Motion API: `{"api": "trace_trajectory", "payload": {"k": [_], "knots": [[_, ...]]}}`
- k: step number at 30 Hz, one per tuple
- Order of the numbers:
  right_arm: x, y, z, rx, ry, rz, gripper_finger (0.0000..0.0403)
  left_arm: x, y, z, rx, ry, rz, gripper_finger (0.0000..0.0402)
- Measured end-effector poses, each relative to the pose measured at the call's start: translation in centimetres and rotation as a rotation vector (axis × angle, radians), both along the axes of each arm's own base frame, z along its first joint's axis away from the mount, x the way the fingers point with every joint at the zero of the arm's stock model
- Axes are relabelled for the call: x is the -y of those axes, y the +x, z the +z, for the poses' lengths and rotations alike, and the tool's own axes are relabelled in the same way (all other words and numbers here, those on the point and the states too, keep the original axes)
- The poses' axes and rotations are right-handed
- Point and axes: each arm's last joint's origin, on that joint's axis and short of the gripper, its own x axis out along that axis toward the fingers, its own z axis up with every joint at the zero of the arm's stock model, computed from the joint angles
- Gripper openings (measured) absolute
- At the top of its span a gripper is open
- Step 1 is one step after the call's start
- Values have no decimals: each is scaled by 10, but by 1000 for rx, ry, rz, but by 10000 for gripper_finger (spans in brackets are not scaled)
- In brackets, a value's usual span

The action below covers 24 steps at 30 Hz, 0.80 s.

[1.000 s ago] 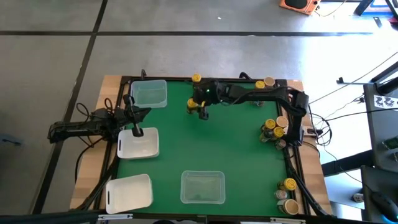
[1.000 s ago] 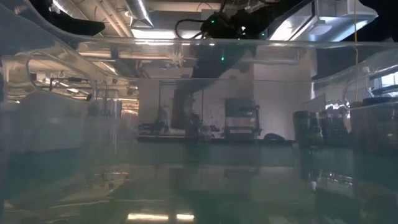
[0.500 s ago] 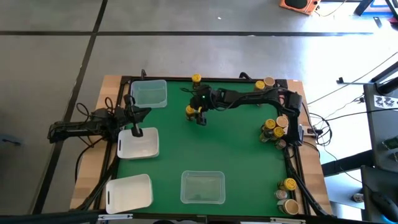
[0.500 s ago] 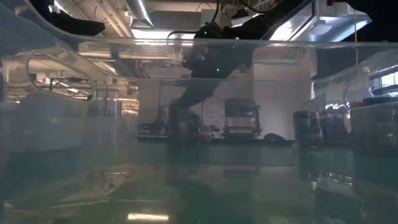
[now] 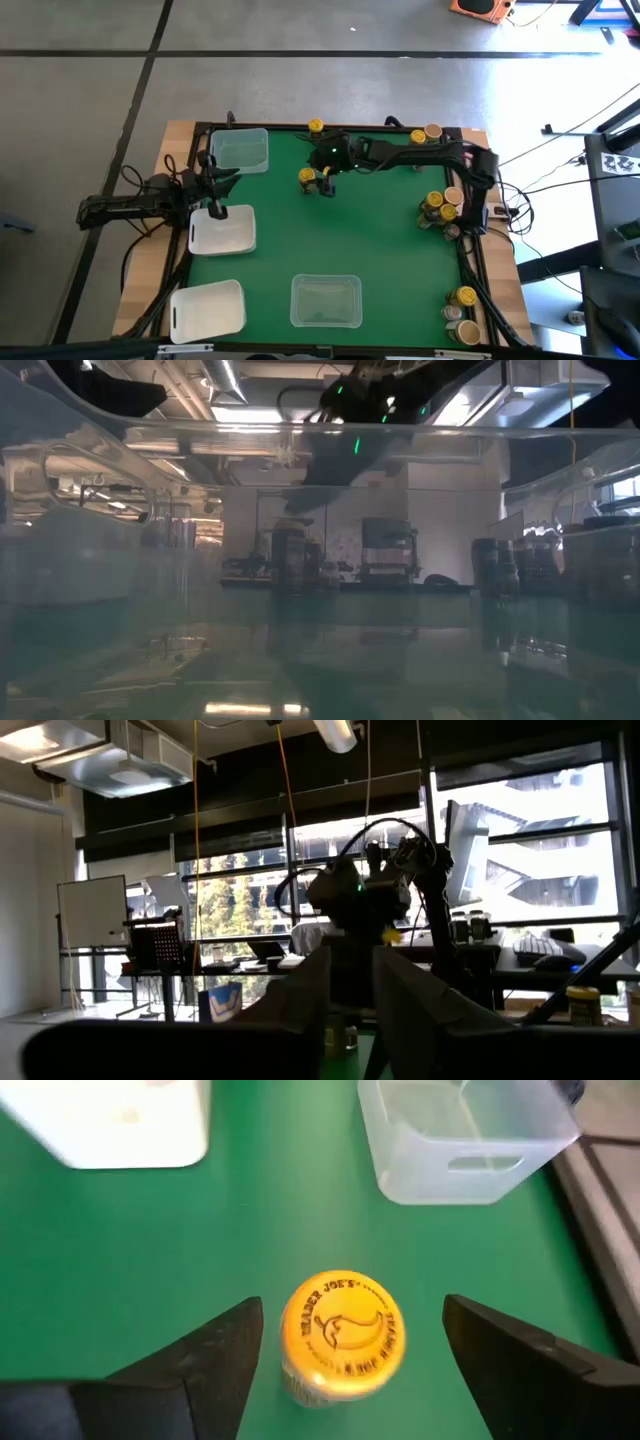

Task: Sort spices by type
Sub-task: Put the yellow spice bottle into the top transparent bin

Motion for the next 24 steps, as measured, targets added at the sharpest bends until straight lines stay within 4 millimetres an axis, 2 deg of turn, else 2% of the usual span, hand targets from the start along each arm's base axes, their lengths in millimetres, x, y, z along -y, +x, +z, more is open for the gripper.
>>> {"api": "trace_trajectory", "payload": {"k": [4, 8, 12, 16, 20, 24], "knots": [[-7, -25, 33, -41, -22, 11, 308, 0, -1, 2, 10, -16, 6, 148], [-7, -62, 58, -23, -25, -16, 308, -2, 0, 6, 5, -49, 53, 204], [-5, -99, 59, 22, -37, -62, 308, -4, 6, 12, -41, -93, 112, 242], [-2, -127, 57, 140, -52, -130, 308, -7, 17, 26, -98, -119, 153, 256], [-1, -145, 45, 208, -51, -173, 308, -9, 36, 43, -163, -146, 160, 258], [1, -152, 31, 236, -42, -201, 308, -12, 62, 55, -256, -164, 163, 258]]}}
